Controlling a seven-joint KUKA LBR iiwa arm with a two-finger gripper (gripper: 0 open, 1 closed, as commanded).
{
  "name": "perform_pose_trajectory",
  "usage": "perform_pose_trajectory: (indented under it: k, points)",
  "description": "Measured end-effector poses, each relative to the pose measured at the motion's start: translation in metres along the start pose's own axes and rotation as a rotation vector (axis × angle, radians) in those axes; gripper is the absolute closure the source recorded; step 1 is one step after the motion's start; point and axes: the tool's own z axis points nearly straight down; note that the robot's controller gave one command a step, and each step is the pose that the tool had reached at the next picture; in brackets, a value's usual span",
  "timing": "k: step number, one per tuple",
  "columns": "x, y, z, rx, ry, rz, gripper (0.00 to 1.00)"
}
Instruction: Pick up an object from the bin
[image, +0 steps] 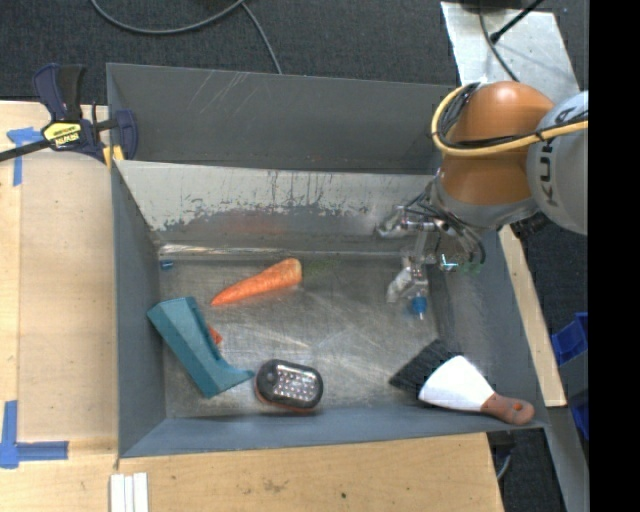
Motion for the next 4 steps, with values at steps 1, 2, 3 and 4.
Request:
perform_pose_trajectory:
  k: [1, 2, 3, 4]
  points:
    - [-0.002, 0.000, -0.005, 0.001, -0.008, -0.001, 0.00]
    - [-0.003, -0.015, 0.001, 0.000, -0.009, -0.094, 0.00]
    - [0.011, -0.057, 0.006, 0.002, -0.005, -0.435, 0.00]
    - [0.023, -0.088, 0.009, 0.003, -0.003, -0.586, 0.00]
